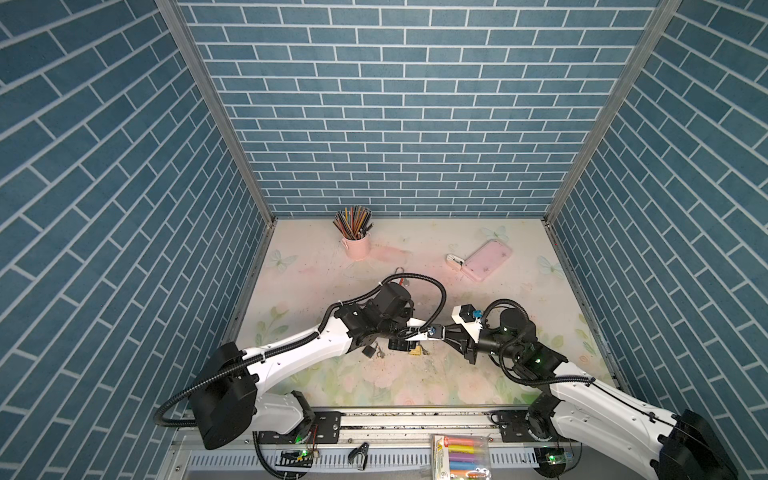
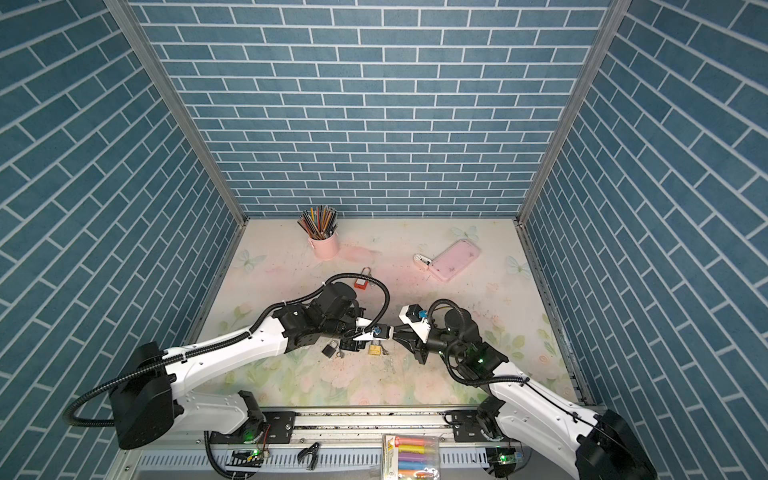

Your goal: Lock with the key

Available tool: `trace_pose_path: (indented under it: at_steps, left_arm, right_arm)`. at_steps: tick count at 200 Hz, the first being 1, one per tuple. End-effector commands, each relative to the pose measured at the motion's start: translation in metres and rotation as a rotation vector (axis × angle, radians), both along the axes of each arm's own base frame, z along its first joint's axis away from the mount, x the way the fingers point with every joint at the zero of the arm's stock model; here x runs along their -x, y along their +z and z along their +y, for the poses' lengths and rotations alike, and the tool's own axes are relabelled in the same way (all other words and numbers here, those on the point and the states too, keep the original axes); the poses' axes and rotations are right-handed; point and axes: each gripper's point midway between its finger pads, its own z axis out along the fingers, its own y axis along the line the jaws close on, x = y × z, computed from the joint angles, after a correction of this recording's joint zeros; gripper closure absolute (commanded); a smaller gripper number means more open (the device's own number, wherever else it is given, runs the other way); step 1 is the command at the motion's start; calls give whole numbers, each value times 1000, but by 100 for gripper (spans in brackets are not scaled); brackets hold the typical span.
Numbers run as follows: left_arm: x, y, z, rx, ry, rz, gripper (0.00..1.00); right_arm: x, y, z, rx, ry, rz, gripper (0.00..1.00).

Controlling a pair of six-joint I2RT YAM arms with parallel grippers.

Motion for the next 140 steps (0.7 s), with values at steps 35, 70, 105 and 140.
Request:
trace_pose_path:
  at_steps: [35,70,105,140]
  left_arm:
    - [4,7,-3,28,-22,-19,100]
    - [5,8,-4,31,-25,-2,100]
    - [8,8,-5,29,-31,0,100]
    - [6,5,-4,8,-23,-16,100]
  right_arm:
    - [1,9,6,2,34,-66,89]
    - [1,9,7,1,36,-92,100]
    - [0,13,7,5,28,-141,100]
    - [3,14,7,18,45,-178,100]
